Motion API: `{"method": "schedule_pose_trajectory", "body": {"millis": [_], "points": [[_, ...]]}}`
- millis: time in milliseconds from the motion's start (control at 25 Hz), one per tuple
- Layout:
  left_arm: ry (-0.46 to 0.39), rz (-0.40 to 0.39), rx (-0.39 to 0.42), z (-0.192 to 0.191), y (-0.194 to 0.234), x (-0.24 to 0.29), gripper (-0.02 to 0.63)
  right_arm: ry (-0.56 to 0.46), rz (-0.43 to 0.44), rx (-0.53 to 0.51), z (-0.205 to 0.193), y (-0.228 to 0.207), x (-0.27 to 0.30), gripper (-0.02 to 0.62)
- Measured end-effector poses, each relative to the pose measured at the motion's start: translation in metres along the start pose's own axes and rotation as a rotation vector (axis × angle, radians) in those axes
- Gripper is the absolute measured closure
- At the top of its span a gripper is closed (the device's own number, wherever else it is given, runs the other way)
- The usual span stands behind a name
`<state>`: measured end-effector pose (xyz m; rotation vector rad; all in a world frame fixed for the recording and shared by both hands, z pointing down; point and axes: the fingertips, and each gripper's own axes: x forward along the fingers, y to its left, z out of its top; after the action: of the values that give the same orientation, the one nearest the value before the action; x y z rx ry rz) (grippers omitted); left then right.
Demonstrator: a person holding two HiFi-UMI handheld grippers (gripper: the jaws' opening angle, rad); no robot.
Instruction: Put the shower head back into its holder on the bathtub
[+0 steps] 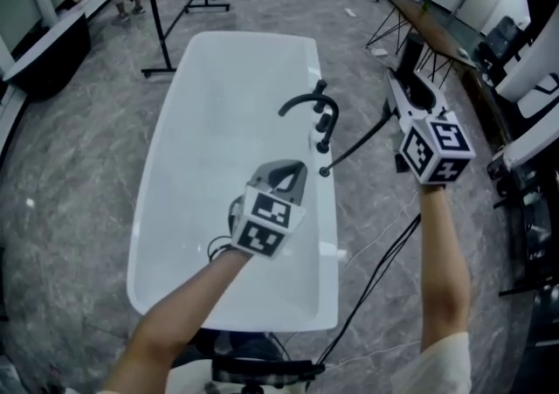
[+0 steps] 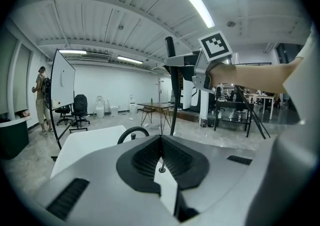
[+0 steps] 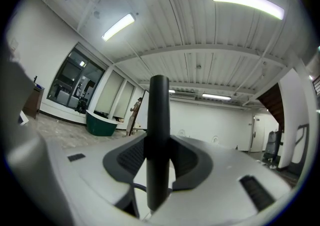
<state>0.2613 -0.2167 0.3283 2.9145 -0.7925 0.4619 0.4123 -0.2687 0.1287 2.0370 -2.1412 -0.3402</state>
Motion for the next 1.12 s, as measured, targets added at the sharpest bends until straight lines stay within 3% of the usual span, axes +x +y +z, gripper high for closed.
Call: {"method": "schedule_pose_trajectory", "body": {"millis": [800,1120], "points": [[0.001,0.037,-0.041,-0.025,0.011,0.074,0.598,0.086,-0.004,0.095,-0.130,0.001,0.011,0.445],[-0.001,0.044,-0.070,-0.047,0.030,0.109,0.598,0.130,0.021,0.081,-0.190,0.019,0.016,0.445]]}}
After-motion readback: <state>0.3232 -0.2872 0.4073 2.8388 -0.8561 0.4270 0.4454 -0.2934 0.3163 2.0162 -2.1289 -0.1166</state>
